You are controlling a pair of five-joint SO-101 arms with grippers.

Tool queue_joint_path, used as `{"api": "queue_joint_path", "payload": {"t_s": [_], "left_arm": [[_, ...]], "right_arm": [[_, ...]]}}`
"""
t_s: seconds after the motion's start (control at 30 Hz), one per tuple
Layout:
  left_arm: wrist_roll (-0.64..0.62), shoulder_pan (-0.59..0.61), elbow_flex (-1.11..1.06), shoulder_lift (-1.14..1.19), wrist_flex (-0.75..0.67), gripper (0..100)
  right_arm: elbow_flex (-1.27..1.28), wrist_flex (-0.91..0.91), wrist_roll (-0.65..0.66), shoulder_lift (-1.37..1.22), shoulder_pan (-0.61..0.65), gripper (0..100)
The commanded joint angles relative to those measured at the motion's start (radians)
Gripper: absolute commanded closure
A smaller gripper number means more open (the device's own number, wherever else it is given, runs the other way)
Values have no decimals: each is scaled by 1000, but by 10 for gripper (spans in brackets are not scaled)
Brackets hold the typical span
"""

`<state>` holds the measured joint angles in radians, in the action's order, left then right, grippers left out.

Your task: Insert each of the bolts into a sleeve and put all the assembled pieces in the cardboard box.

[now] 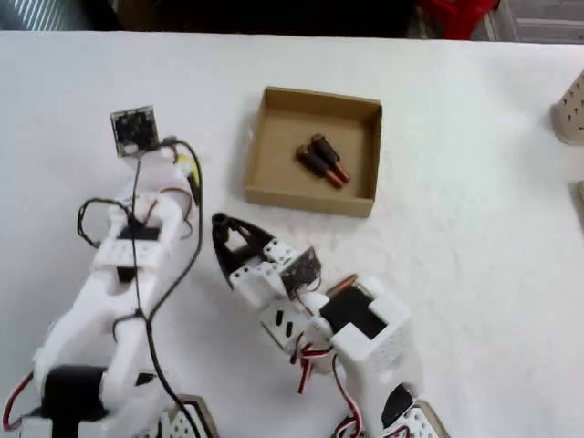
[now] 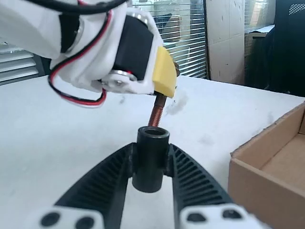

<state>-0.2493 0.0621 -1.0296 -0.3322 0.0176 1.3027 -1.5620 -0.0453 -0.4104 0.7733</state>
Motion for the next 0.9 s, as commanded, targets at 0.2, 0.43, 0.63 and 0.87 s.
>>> {"api": "queue_joint_path", "payload": {"t_s": [0.2, 0.43, 0.63, 0.87], "left_arm": [[11, -65, -117, -278, -57, 980], [12, -59, -166, -334, -132, 980], [153, -84, -440, -552, -446, 980], [152, -140, -520, -674, -439, 980]], "right_arm": [[-29, 18, -2, 5, 24, 982], [-29, 28, 0, 5, 28, 982], [-32, 30, 0, 5, 28, 982], [-61, 91, 0, 5, 28, 982]]}}
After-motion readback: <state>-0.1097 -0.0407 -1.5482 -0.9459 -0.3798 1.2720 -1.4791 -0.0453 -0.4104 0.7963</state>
